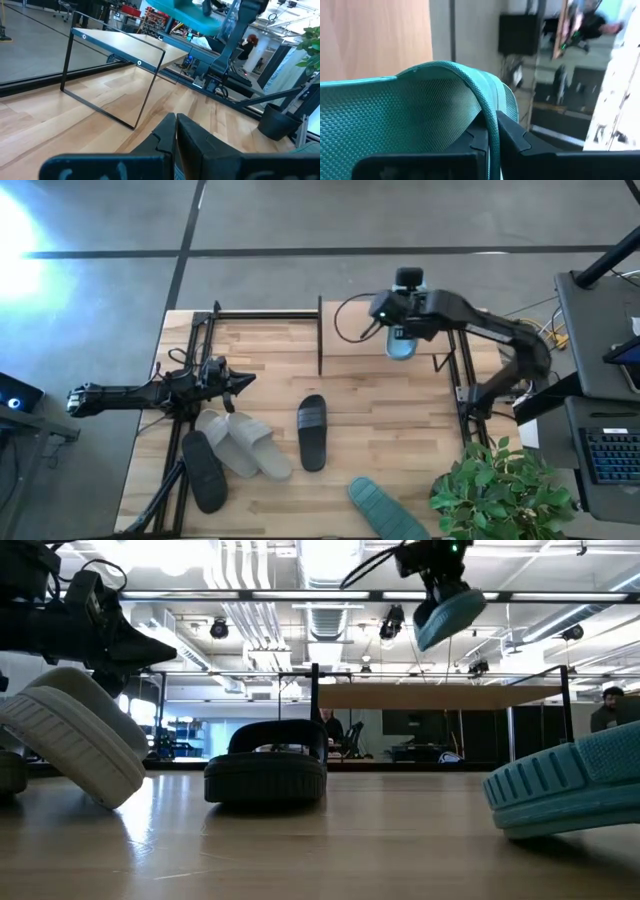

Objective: Pick and place slides into the shelf
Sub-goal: Put the top green slipper on the shelf

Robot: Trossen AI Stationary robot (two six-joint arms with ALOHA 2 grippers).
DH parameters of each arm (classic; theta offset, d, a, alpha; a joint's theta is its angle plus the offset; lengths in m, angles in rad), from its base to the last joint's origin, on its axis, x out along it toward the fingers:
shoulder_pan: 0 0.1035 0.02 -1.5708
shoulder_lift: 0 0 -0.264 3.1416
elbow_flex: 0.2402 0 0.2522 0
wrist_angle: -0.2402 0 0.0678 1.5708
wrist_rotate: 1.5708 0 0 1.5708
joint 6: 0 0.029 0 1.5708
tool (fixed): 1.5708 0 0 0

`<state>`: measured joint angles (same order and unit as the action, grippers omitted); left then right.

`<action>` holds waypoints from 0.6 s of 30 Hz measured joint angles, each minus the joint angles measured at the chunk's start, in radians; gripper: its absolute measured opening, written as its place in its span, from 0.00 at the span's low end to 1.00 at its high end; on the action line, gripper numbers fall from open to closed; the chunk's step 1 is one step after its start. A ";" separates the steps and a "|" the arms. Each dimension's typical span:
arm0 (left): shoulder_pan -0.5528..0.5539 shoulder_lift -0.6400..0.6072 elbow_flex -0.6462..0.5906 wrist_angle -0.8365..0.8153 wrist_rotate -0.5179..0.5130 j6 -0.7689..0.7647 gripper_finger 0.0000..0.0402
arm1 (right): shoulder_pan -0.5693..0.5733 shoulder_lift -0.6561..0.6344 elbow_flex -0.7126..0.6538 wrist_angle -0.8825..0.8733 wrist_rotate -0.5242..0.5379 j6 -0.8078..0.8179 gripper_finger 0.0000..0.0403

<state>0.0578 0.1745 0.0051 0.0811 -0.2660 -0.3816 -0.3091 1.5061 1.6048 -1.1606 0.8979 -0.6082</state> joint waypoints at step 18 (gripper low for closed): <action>0.000 0.000 0.000 0.000 0.000 0.000 0.00 | -0.195 -0.226 -0.560 0.607 -0.201 -0.309 0.03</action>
<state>0.0577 0.1747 0.0051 0.0807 -0.2658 -0.3815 -0.5044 1.2803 1.0452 -0.5541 0.6973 -0.9169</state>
